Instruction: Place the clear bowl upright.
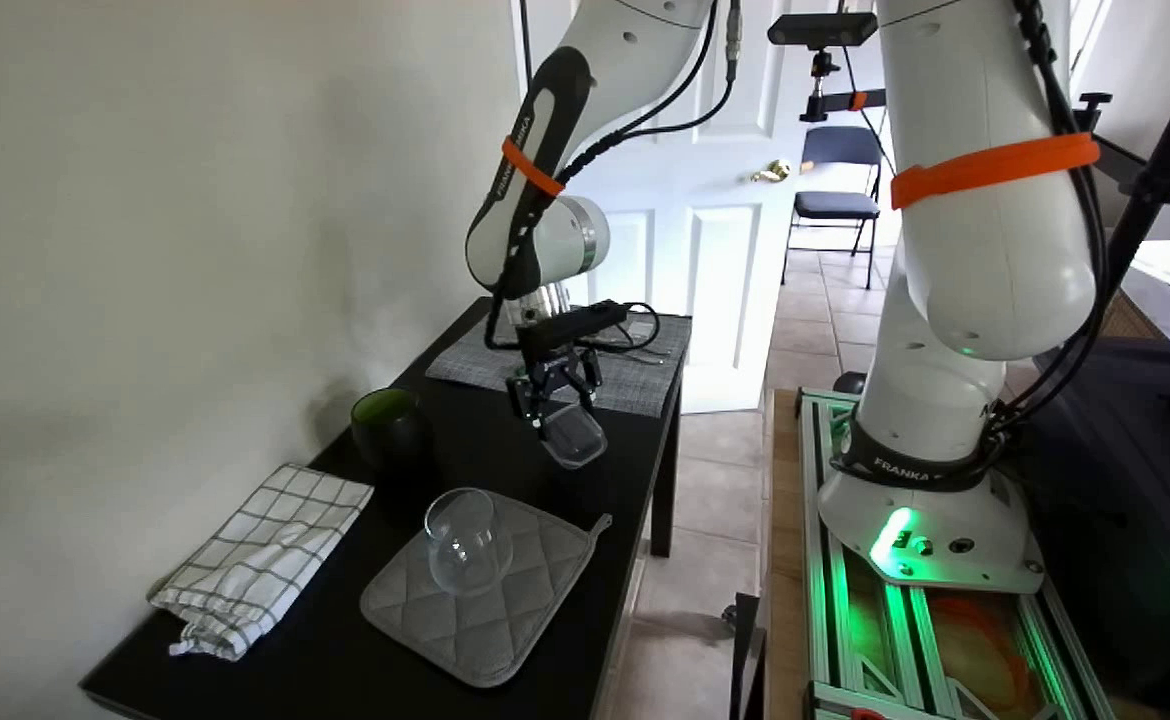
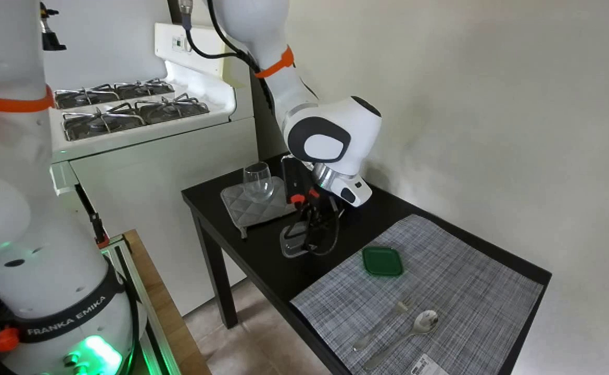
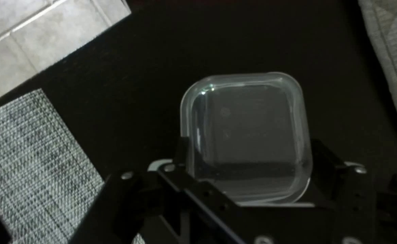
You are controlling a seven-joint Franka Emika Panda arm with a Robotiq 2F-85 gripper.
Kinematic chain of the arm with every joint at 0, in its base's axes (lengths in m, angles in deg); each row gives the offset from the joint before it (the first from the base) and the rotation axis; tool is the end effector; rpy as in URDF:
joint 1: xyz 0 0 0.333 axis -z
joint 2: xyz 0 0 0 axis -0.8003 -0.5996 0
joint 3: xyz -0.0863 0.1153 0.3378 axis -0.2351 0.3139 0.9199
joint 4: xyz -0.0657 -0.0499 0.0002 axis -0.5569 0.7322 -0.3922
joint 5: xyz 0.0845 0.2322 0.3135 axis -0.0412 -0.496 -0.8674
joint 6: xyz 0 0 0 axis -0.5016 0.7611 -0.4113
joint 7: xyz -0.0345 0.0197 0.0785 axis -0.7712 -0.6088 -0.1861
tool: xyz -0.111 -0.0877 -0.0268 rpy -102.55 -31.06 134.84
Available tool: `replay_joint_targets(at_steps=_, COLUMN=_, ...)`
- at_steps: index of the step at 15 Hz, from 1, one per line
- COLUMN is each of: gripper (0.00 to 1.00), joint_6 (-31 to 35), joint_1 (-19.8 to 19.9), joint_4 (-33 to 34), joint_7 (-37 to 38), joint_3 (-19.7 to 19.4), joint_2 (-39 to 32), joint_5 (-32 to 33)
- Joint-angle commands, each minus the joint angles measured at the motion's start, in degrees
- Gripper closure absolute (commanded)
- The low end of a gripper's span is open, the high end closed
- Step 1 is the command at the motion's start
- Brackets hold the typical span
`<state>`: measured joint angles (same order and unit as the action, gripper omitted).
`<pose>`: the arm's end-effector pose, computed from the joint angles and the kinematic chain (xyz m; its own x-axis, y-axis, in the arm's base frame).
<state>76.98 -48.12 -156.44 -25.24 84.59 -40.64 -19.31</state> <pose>0.4668 -0.0760 0.1775 0.8136 -0.4894 -0.3140 -0.5275 -0.8484 -0.0444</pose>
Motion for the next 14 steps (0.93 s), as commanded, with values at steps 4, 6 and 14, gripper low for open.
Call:
replay_joint_targets(at_steps=4, gripper=0.4, joint_6=19.3, joint_1=-5.39, joint_4=-10.94, joint_7=6.39, joint_3=-1.05, joint_2=9.9, joint_5=14.21)
replay_joint_targets(at_steps=6, gripper=0.4, joint_6=26.28, joint_1=-6.72, joint_4=-13.03, joint_7=9.56, joint_3=-2.06, joint_2=11.07, joint_5=20.22)
replay_joint_targets(at_steps=14, gripper=0.4, joint_6=46.66, joint_1=-14.14, joint_4=-13.64, joint_7=21.94, joint_3=-13.5, joint_2=9.71, joint_5=42.54)
